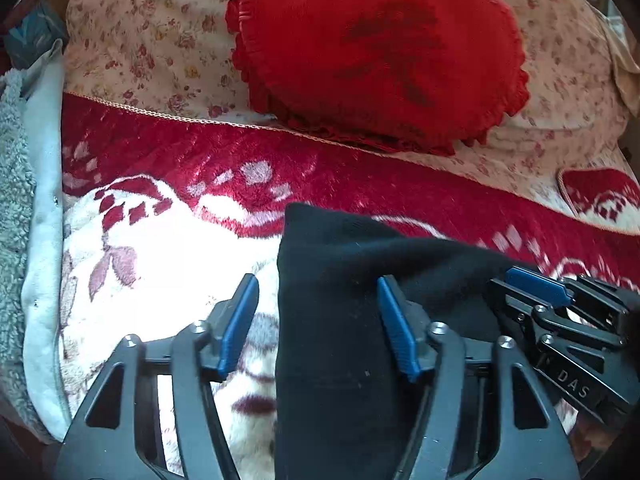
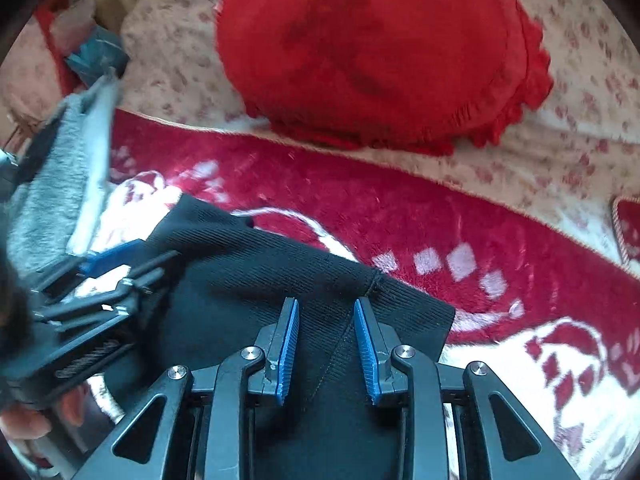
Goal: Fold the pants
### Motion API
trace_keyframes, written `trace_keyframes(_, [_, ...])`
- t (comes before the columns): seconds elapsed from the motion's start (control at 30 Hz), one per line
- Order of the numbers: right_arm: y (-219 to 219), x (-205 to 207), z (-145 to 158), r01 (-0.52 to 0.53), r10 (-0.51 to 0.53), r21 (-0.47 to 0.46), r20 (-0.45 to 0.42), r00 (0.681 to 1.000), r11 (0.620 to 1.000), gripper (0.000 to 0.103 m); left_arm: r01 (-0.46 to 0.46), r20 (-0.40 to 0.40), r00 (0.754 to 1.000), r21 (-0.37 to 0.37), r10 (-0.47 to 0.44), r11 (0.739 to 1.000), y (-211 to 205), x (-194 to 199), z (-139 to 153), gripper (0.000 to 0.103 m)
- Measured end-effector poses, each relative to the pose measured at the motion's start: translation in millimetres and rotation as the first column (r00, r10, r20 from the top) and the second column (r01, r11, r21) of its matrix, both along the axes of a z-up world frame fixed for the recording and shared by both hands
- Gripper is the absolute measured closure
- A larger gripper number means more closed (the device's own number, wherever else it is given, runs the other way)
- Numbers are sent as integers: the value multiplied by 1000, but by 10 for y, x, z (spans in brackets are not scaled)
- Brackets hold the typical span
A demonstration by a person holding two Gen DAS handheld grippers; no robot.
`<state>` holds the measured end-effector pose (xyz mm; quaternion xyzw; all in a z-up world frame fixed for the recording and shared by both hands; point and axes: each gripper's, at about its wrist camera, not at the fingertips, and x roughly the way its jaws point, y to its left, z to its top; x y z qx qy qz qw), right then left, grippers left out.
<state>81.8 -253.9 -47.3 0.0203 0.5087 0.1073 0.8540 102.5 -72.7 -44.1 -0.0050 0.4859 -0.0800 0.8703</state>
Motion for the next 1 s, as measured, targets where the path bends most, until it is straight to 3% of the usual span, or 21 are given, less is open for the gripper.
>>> trace_keyframes(0.2, [-23, -24, 87, 6, -6, 24, -1, 1000, 1000, 76, 1, 7, 1000, -1, -1, 1000, 22, -69, 63, 36])
trace_keyframes(0.4, [-11, -437, 305, -20, 19, 46, 13, 1000, 999, 76, 3, 36, 999, 22, -4, 1000, 73, -335, 200, 36])
trace_keyframes(0.57, [1, -728, 239, -20, 20, 11, -2, 1000, 1000, 76, 12, 48, 999, 28, -14, 1000, 99, -578, 230, 36])
trace_keyframes(0.77, [3, -951, 65, -3, 3, -28, 7, 1000, 1000, 75, 11, 6, 1000, 15, -11, 1000, 59, -710, 0, 35])
trace_keyframes(1.0, [-51, -981, 168, 21, -21, 16, -13, 1000, 1000, 75, 28, 13, 1000, 39, -28, 999, -22, -780, 68, 35])
